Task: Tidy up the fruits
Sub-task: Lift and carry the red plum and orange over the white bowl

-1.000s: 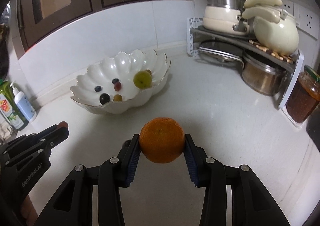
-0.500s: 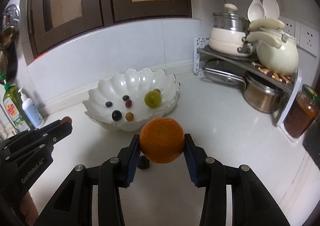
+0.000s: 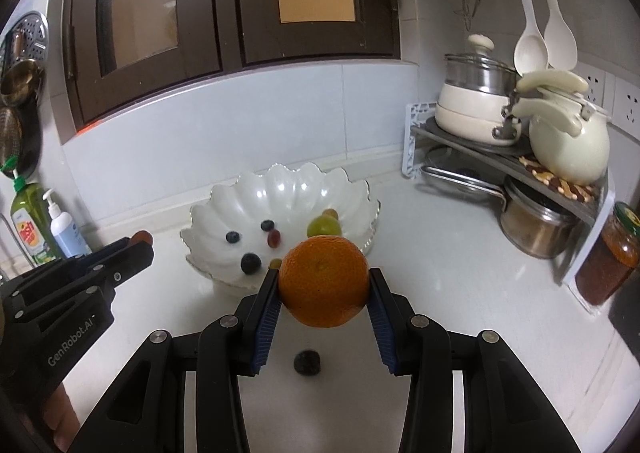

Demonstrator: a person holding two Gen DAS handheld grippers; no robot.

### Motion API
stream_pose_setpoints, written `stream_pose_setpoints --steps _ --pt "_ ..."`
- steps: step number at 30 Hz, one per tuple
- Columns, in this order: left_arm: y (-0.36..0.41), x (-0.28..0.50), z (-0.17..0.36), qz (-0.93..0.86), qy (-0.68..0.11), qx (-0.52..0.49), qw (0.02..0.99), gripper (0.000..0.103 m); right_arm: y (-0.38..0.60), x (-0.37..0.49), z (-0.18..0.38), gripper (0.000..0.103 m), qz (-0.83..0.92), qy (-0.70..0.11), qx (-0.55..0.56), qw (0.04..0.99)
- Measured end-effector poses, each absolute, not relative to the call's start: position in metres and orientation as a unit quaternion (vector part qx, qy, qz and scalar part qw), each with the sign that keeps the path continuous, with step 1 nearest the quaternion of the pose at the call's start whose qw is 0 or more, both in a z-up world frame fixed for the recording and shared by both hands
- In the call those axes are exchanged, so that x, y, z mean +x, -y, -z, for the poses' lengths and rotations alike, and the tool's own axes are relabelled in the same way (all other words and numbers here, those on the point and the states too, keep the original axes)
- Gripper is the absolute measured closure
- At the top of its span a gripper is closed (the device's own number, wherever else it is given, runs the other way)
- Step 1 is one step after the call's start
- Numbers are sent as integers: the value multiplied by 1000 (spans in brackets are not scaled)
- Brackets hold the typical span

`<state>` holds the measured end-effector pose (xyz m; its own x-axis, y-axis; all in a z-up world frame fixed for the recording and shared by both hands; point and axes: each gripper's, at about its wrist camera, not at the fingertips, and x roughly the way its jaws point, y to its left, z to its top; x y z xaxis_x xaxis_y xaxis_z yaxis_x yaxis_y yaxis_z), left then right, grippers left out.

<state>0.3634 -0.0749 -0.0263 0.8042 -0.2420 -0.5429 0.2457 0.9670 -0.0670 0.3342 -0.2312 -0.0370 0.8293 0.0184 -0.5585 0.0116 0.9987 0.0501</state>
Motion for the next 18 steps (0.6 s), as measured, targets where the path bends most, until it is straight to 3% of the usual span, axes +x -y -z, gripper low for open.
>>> stream_pose_setpoints --steps 18 --pt "65 407 9 110 -263 25 958 86 215 384 24 59 -14 -283 7 959"
